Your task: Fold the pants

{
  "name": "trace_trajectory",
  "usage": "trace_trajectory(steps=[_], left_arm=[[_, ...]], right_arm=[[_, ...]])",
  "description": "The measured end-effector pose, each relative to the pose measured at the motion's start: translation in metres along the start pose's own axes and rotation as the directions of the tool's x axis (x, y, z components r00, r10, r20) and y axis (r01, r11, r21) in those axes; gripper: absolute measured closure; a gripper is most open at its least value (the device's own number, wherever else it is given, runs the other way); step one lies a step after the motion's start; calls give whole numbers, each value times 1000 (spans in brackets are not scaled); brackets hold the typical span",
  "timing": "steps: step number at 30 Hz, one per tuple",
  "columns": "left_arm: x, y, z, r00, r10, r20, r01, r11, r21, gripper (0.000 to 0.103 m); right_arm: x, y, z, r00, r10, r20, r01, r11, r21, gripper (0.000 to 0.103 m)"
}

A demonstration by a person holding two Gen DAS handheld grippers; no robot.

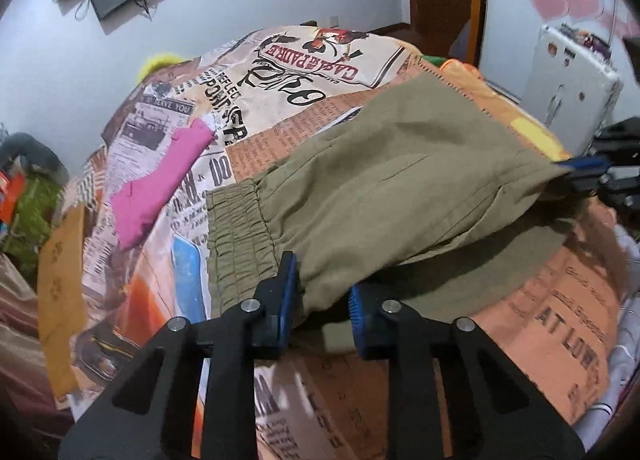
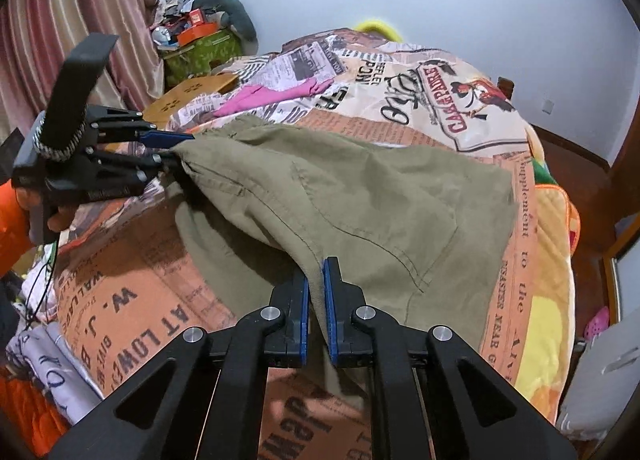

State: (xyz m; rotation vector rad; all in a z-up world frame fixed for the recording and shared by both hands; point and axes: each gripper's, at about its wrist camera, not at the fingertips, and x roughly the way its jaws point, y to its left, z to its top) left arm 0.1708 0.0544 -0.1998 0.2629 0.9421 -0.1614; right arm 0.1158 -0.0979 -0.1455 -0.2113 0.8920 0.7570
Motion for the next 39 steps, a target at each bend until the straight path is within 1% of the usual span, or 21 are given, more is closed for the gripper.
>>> trace_trajectory(steps=[2, 7, 10, 11, 12, 13, 14, 15, 16, 17, 18, 20, 22, 24, 27, 28, 30, 32, 34, 36, 39], left_arm=[[-2, -1, -5, 1000, -1, 2, 1, 1000, 1, 82], [5, -9, -18, 999, 3, -37, -3, 1000, 12, 82], [7, -15, -26, 998, 13, -59, -11, 1000, 21, 82], [4, -15, -27, 998, 18, -59, -17, 1000, 13, 82], [-1, -15, -28, 999, 10, -53, -10, 1000, 3, 80], [-8, -13, -29, 999, -7, -45, 7, 1000, -12, 73], [-16, -10, -30, 999, -22, -32, 21, 999, -32, 61], [-22, -7, -30, 999, -27, -19, 26, 998, -48, 56], [-29, -4, -31, 1000, -28, -2, 28, 997, -67, 48], [-36, 1, -31, 1000, -26, 16, 28, 996, -87, 48], [-42, 7, -31, 999, -21, 26, 24, 994, -107, 48], [-50, 19, -31, 1000, -5, 29, 10, 986, -164, 48], [-53, 35, -30, 1000, 2, 20, 3, 968, -250, 48], [-52, 47, -29, 1000, 1, 12, 3, 950, -312, 48], [-39, 53, -30, 1000, 11, -25, -19, 938, -345, 48], [-32, 53, -32, 999, 2, -41, -16, 934, -357, 48], [-17, 53, -35, 997, -25, -75, -6, 924, -382, 48], [-4, 53, -38, 994, -48, -101, 3, 913, -407, 46], [6, 52, -41, 991, -83, -106, 29, 899, -437, 42], [10, 49, -43, 990, -100, -101, 44, 892, -450, 42], [17, 43, -44, 990, -82, -112, 25, 899, -437, 42]], right_arm=[[1, 4, -4, 1000, 0, -10, 0, 1000, -13, 97], [7, 8, -13, 999, -5, -45, 4, 1000, -18, 96], [12, 7, -19, 997, -14, -70, 14, 1000, 4, 94], [12, 6, -21, 996, -10, -86, 12, 1000, 19, 91], [11, 6, -22, 995, -10, -96, 12, 999, 29, 89], [8, 7, -22, 995, -13, -98, 17, 999, 34, 84], [3, 6, -22, 996, -18, -91, 22, 999, 41, 79], [-3, 6, -23, 997, -20, -80, 24, 999, 46, 76], [-8, 5, -24, 997, -25, -66, 29, 998, 53, 69], [-15, 5, -24, 998, -35, -49, 38, 997, 64, 63], [-22, 3, -23, 999, -45, -27, 47, 996, 79, 62], [-35, -3, -22, 998, -54, 16, 52, 992, 113, 62], [-45, -8, -20, 996, -71, 50, 63, 987, 151, 62], [-56, -13, -19, 993, -77, 91, 59, 979, 193, 62], [-62, -18, -16, 987, -101, 122, 70, 969, 236, 62], [-63, -19, -16, 986, -112, 121, 80, 967, 242, 62], [-58, -23, -20, 985, -137, 107, 105, 958, 266, 62], [-52, -29, -27, 985, -155, 74, 127, 946, 299, 62], [-38, -36, -38, 984, -175, 18, 159, 929, 333, 62], [-26, -40, -49, 983, -179, -43, 183, 921, 344, 62], [-11, -39, -64, 983, -150, -102, 175, 927, 331, 62]])
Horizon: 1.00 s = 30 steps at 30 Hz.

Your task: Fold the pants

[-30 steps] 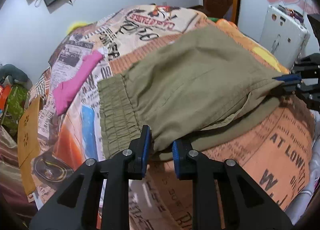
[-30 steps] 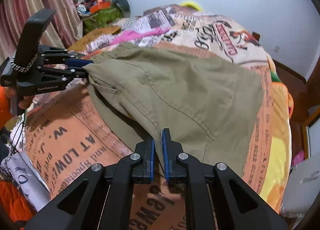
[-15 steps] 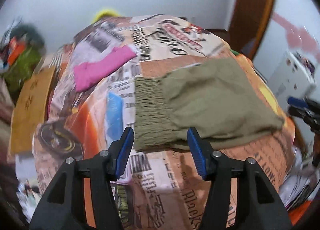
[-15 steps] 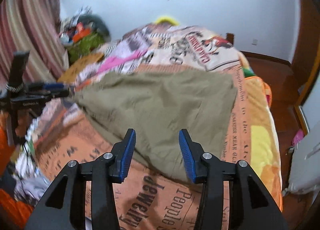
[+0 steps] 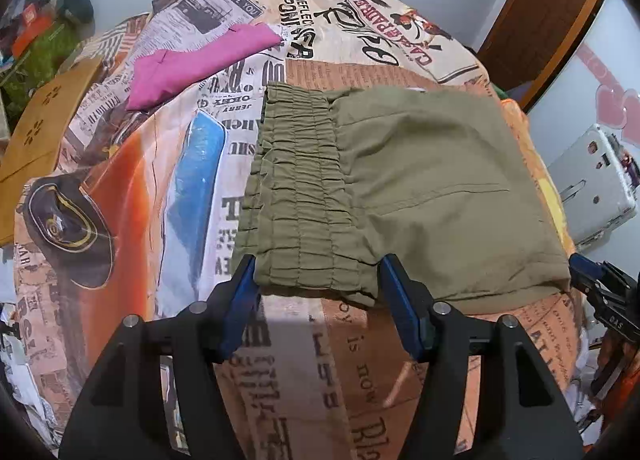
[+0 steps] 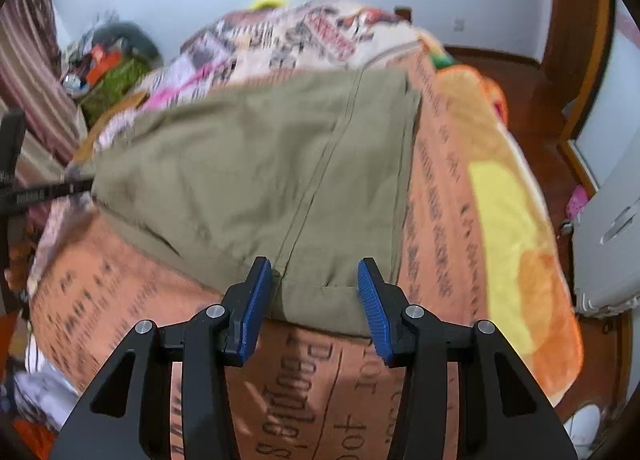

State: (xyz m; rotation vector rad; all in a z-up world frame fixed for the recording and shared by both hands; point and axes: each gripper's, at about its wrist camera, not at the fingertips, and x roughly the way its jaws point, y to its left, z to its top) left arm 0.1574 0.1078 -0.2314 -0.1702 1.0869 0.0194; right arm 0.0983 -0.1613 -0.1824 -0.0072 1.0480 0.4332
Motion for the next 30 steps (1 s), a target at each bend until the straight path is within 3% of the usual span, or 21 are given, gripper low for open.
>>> trace_trajectory(steps=[5, 10, 14, 22, 25, 30], left_arm=[[-3, -16, -3, 994, 98, 55, -102, 991, 85, 51], [-9, -28, -4, 972, 201, 119, -221, 957, 190, 53], [-10, -22, -4, 973, 201, 111, -219, 958, 185, 52], [1, -5, -15, 990, 128, 54, -134, 982, 135, 46], [-4, 1, -11, 993, 109, 38, -113, 987, 111, 40], [-25, 7, 10, 993, 97, 68, -102, 993, 64, 39]], right_arm=[[4, -2, -1, 1000, 17, -4, -17, 1000, 14, 61], [5, -4, -4, 1000, 28, -7, -28, 1000, 9, 61], [6, -4, -7, 999, 33, -7, -33, 999, 13, 61], [8, -5, -6, 999, 36, -17, -36, 999, 6, 60], [8, -7, -2, 999, 41, -26, -40, 999, 12, 58], [1, -12, 10, 998, 45, -38, -45, 999, 23, 57]])
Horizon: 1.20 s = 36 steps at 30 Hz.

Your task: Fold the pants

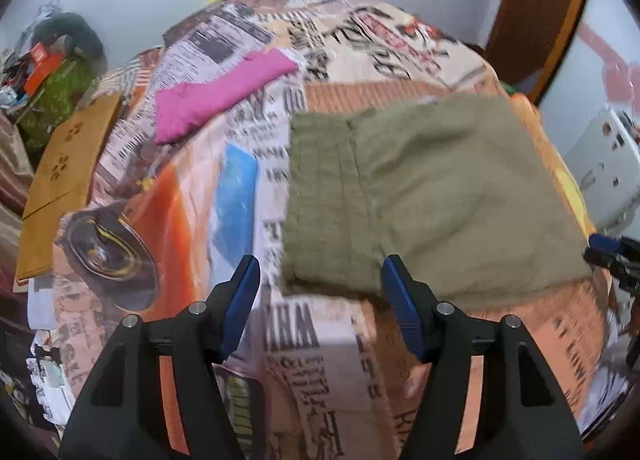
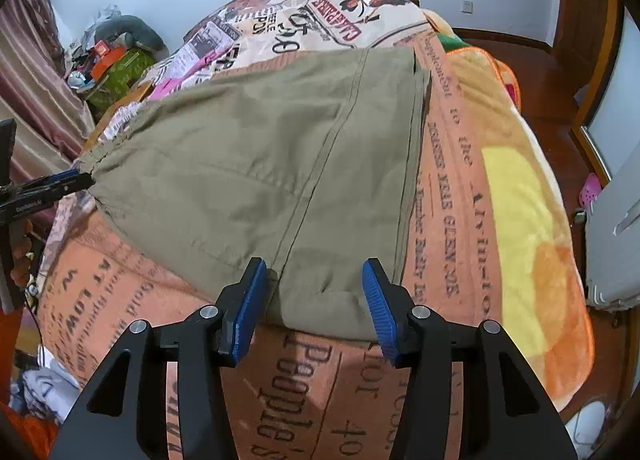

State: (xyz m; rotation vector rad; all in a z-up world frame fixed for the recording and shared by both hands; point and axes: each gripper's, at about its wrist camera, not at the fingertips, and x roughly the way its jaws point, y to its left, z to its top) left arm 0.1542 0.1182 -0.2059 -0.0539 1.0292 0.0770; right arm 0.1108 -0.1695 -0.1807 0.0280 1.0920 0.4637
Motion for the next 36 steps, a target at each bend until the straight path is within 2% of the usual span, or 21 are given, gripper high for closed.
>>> trace_trajectory(steps=[3, 6, 10, 14, 21, 30, 34, 36], left_arm=[[-4, 5, 22, 999, 41, 24, -41, 999, 3, 37], [-1, 10, 44, 995, 83, 52, -83, 997, -1, 31], [14, 16, 70, 996, 77, 49, -76, 997, -22, 29], [38, 18, 90, 999, 51, 10, -51, 998, -38, 29], [81, 12, 111, 998, 21, -61, -22, 999, -23, 29], [119, 8, 115, 994, -9, -110, 7, 1000, -19, 28], [129, 10, 108, 994, -14, -113, 11, 1000, -27, 20], [135, 12, 103, 992, -19, -124, 15, 999, -38, 18]], right_arm=[[-11, -1, 14, 999, -24, 39, 24, 1000, -12, 56], [-23, -4, 32, 993, -40, 109, 42, 999, -17, 47], [-30, -13, 61, 980, -67, 188, 73, 997, -23, 46], [-18, -25, 86, 970, -104, 218, 111, 994, -20, 46], [20, -59, 124, 961, -147, 234, 149, 989, 11, 46], [76, -87, 165, 977, -105, 185, 97, 994, 55, 46], [106, -95, 175, 986, -97, 137, 90, 994, 58, 46], [120, -101, 177, 991, -78, 108, 69, 994, 83, 49]])
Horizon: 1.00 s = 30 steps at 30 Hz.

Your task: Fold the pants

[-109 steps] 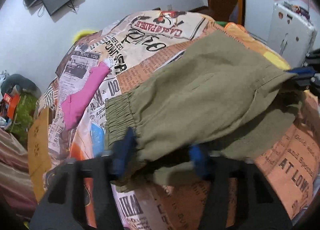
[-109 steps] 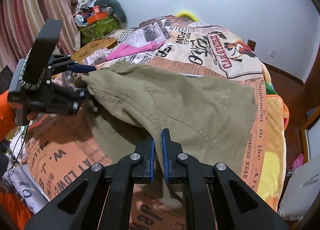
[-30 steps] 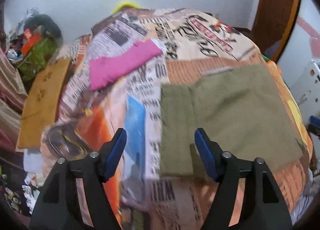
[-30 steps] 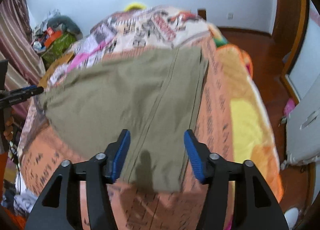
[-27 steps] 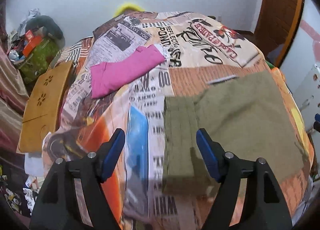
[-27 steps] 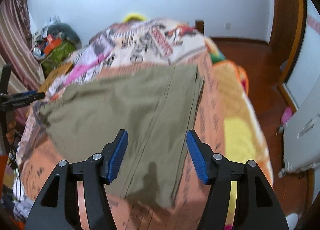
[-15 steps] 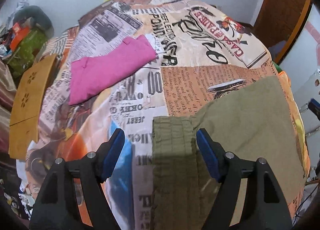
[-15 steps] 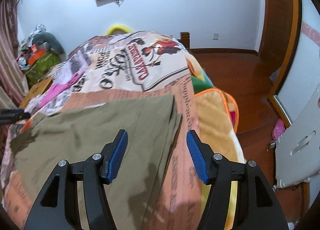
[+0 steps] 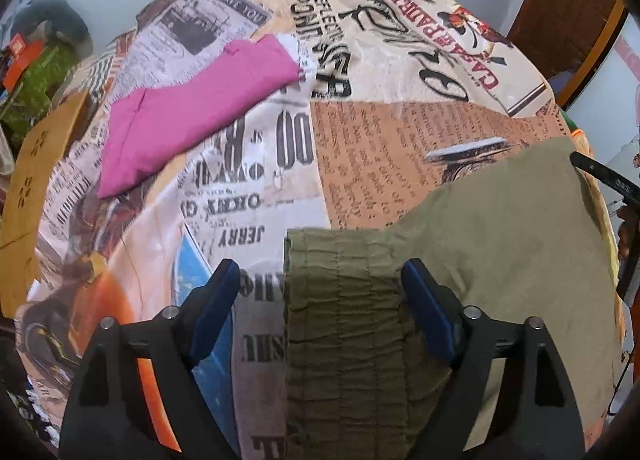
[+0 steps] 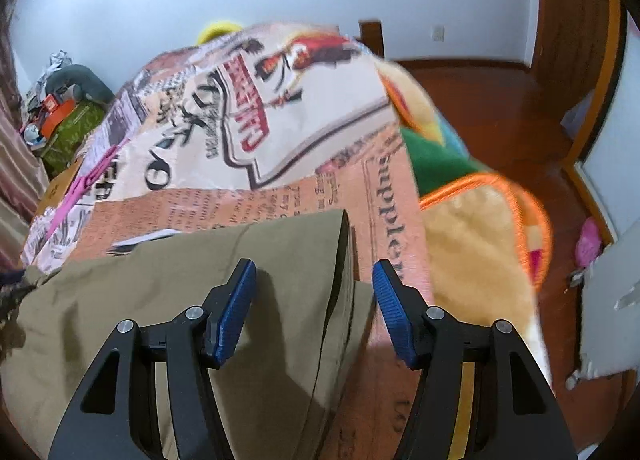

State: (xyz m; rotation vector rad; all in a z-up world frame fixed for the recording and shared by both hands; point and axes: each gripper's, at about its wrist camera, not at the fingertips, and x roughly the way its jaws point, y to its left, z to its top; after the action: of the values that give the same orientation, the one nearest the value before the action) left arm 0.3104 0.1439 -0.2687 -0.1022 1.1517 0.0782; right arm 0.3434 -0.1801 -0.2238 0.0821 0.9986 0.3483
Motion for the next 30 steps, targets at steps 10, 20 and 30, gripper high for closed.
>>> trace_trajectory(steps=[10, 20, 30], left_arm=[[6, 13, -5, 1000, 15, 27, -12, 996, -93, 12], [6, 17, -3, 999, 52, 4, -51, 993, -109, 9], [-72, 4, -5, 982, 96, 164, -92, 995, -33, 10]], right_arm=[[20, 11, -5, 999, -31, -36, 27, 994, -108, 98], [25, 17, -4, 987, -142, -71, 129, 979, -156, 98], [-68, 53, -1, 999, -32, -17, 27, 975, -221, 72]])
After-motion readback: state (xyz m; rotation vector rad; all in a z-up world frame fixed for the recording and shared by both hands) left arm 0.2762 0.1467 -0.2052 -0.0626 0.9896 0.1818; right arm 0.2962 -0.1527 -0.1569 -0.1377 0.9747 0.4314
